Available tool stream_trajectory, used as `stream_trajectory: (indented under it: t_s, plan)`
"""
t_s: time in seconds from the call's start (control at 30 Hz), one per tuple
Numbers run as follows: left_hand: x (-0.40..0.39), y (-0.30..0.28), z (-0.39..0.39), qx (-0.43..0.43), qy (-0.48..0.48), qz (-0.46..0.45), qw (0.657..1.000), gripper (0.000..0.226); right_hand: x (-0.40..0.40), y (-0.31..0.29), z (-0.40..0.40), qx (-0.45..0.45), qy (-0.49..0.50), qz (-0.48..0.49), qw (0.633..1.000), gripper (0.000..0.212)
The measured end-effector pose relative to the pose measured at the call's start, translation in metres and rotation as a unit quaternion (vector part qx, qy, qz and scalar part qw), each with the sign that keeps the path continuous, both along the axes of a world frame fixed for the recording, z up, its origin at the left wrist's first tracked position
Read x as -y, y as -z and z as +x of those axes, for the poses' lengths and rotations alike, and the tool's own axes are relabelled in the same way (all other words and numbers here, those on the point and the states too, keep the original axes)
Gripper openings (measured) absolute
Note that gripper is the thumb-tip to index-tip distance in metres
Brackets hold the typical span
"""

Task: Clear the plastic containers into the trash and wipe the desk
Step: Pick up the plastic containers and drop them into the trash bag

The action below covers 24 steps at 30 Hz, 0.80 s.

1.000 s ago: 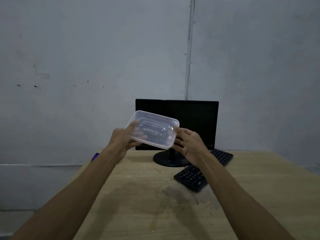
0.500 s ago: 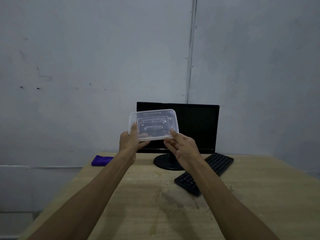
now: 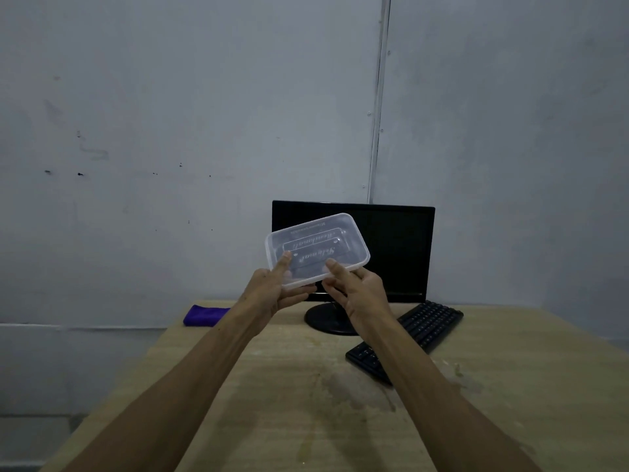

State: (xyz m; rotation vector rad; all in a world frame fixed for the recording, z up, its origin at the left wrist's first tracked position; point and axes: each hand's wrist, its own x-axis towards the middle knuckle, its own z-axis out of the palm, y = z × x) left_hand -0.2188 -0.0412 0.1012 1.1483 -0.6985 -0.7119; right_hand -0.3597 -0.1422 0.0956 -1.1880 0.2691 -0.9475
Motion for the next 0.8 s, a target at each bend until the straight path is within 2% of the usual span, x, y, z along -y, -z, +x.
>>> stream_trajectory:
  t_s: [0.1,0.27,0.43,0.5,0.6,0.7,0.8]
  plan:
    - [0.000,0.004,-0.004,0.013,-0.013,0.003,1.000,0.057,-0.001,-0.003,0.002,-0.006,0.024,-0.042,0.999,0.041]
    - [0.009,0.007,-0.024,0.049,-0.086,0.010,0.995,0.060,-0.006,0.000,0.015,-0.086,0.021,-0.119,0.989,0.042]
    - [0.008,0.009,-0.023,0.047,-0.096,0.035,0.994,0.061,-0.003,0.000,0.013,-0.116,0.033,-0.163,0.979,0.038]
    - [0.009,0.011,-0.029,0.050,-0.113,0.034,0.992,0.059,-0.004,0.004,0.015,-0.151,0.026,-0.193,0.969,0.045]
    - [0.013,0.012,-0.038,0.042,-0.129,0.033,0.990,0.055,-0.007,0.012,0.019,-0.165,-0.002,-0.201,0.966,0.043]
    - [0.012,0.005,-0.033,0.041,-0.095,0.039,0.994,0.052,-0.001,0.011,0.016,-0.154,-0.012,-0.186,0.970,0.035]
    - [0.005,-0.006,-0.015,-0.006,-0.087,0.003,0.996,0.039,0.005,0.008,0.006,-0.171,-0.046,-0.175,0.968,0.035]
